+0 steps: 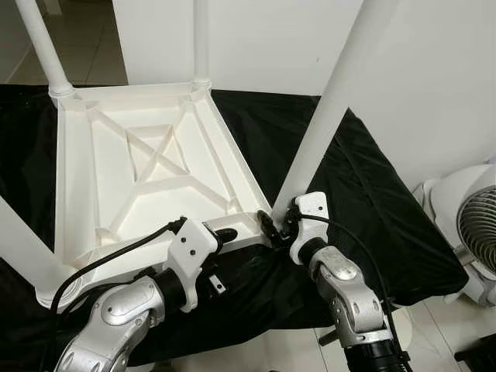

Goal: Building children table

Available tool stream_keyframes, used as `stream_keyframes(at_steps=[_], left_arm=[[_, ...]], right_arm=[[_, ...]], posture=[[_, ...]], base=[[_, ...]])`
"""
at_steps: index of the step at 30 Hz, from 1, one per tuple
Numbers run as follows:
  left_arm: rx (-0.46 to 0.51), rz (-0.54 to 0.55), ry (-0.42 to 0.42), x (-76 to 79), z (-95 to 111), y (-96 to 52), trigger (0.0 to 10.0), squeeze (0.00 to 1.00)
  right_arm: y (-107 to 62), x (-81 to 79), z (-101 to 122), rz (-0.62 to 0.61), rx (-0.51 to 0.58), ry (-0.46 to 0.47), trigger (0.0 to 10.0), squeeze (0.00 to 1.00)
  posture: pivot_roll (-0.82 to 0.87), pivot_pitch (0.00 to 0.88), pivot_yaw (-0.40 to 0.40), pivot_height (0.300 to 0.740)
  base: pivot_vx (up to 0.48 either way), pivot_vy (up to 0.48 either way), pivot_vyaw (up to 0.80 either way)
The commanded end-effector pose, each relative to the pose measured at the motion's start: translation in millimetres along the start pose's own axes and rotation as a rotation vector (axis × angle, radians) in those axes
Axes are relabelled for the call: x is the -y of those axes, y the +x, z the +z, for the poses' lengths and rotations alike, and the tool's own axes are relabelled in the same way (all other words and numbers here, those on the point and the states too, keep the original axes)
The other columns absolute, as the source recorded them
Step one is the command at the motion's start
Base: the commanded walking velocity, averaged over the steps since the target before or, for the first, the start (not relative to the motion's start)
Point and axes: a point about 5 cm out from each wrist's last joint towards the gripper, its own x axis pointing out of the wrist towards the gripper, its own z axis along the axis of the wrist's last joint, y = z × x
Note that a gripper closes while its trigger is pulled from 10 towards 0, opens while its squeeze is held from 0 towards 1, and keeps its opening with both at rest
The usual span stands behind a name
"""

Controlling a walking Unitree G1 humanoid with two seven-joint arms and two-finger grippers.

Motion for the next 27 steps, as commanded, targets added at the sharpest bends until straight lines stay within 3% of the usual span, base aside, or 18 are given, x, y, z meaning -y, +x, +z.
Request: stream_keyframes(at_steps=[1,6,11,12,16,19,20,24,27], left_arm=[[0.0,0.035,0.003,0.1,0.6,0.8,10.0,0.0],[0.002,0.037,0.003,0.3,0.4,1.0,10.0,0.0],[0.0,0.037,0.01,-0.3,0.3,0.9,10.0,0.0],[-0.001,0.035,0.009,-0.4,0.2,0.7,10.0,0.0],[-0.001,0.032,0.009,-0.7,0.3,0.7,10.0,0.0],[-0.001,0.032,0.009,-0.7,0.3,0.7,10.0,0.0],[-0.002,0.026,0.009,-0.2,0.6,0.9,10.0,0.0],[-0.005,0.018,0.009,0.4,1.3,0.2,10.0,0.0],[-0.007,0.018,0.009,0.1,1.4,-0.2,10.0,0.0]], right_arm=[[-1.0,4.9,4.9,0.013,0.01,0.005,10.0,1.0],[-0.8,8.2,7.4,0.044,0.018,-0.015,10.0,1.0],[-1.2,15.9,14.4,0.177,0.055,-0.1,10.0,1.0],[-1.0,21.4,14.1,0.205,0.044,-0.127,10.0,0.0],[-0.9,34.9,13.7,0.28,0.033,-0.159,10.0,0.0],[-0.9,34.9,13.7,0.28,0.033,-0.159,10.0,0.0],[-0.4,41.4,10.3,0.36,0.03,-0.181,10.0,0.0],[1.2,47.6,1.8,0.479,0.001,-0.201,10.0,0.0],[2.7,48.8,0.3,0.495,-0.008,-0.214,10.0,0.0]], posture=[[0.18,0.019,-0.121,0.74],[0.18,0.014,-0.123,0.74],[0.18,0.005,-0.119,0.74],[0.18,0.0,-0.118,0.74],[0.18,0.0,-0.114,0.74],[0.18,0.0,-0.114,0.74],[0.18,0.0,-0.109,0.74],[0.19,0.003,-0.097,0.74],[0.19,0.004,-0.096,0.74]], base=[[0.0,0.0,0.0],[0.0,0.0,0.0],[0.0,0.0,0.0],[0.0,0.0,0.0],[0.0,0.0,0.0],[0.0,0.0,0.0],[0.0,0.0,0.0],[0.0,0.0,0.0],[0.0,0.0,0.0]])
